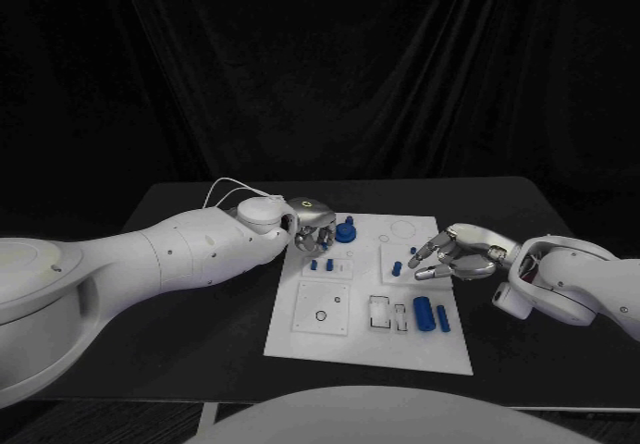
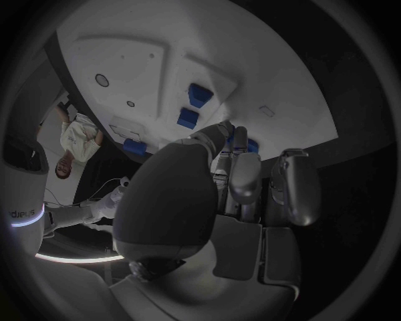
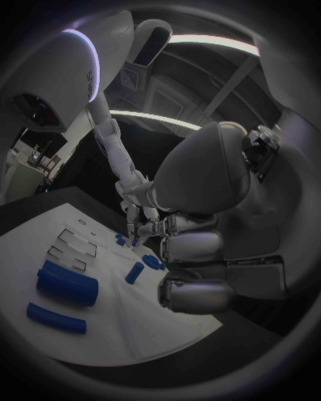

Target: Assemble the parts on the task board

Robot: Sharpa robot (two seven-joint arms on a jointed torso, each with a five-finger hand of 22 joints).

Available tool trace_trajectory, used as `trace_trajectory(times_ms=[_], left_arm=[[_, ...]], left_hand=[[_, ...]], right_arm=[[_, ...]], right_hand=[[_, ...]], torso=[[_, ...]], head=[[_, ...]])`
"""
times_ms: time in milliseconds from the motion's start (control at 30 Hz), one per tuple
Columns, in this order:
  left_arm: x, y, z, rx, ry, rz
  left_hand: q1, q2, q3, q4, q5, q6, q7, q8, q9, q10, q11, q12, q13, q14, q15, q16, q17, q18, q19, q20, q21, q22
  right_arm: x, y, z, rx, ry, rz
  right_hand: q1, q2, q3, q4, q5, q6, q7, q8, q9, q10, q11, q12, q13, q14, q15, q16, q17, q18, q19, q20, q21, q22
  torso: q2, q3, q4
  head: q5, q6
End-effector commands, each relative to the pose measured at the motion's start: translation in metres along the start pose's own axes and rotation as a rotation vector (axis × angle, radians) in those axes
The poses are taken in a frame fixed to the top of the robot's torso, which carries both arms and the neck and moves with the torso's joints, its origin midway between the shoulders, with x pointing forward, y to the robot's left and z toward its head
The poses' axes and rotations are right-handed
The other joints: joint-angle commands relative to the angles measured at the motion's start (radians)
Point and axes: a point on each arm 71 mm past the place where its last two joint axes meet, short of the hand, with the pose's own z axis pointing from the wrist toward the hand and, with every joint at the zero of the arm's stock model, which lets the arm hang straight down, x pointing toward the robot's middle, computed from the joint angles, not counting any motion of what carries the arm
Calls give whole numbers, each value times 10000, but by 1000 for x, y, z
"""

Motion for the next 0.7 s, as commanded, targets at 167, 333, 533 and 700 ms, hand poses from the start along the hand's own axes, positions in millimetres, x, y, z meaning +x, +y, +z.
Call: trace_trajectory(times_ms=[167,333,533,700], left_arm=[[2,-5,3,159,93,-42],[2,-8,4,211,172,-52],[4,-11,7,248,328,-76],[7,-11,7,214,459,-103]], left_hand=[[-24,-54,48,-2,-30,-61,7,-47,-20,31,-26,-29,-21,-107,-9,-92,-104,89,40,-57,-66,1677],[-15,-52,56,-7,-30,-66,5,-54,-23,53,-31,-30,-25,-117,-9,-109,-125,88,39,-55,-62,1679],[-7,-43,66,-11,-27,-71,6,-61,-25,71,-35,-31,-28,-125,-10,-126,-146,92,32,-55,-86,1674],[13,-42,78,-28,-12,-75,11,-70,-28,98,-37,-33,-33,-143,-11,-166,-199,97,23,-54,-111,1668]], right_arm=[[1,-2,0,50,16,29],[1,-2,0,59,19,32],[1,-2,-1,67,2,31],[0,-2,-1,75,-3,30]], right_hand=[[472,489,-38,-21,0,76,13,24,-11,193,-38,-254,-2436,404,-75,-52,14,82,347,40,-10,2100],[474,496,-37,-23,3,79,12,25,-11,192,-37,-255,-2439,402,-74,-54,10,85,343,41,-19,2097],[474,496,-37,-23,3,79,12,25,-11,192,-37,-255,-2439,402,-74,-54,10,85,343,41,-19,2097],[474,496,-37,-23,3,79,12,25,-11,192,-37,-255,-2439,402,-74,-54,10,85,343,41,-19,2097]], torso=[[2,-1,-4],[0,-4,-7],[-2,-2,-15],[-2,-2,-14]], head=[[6,-2],[-7,-2],[-33,-2],[-40,-2]])
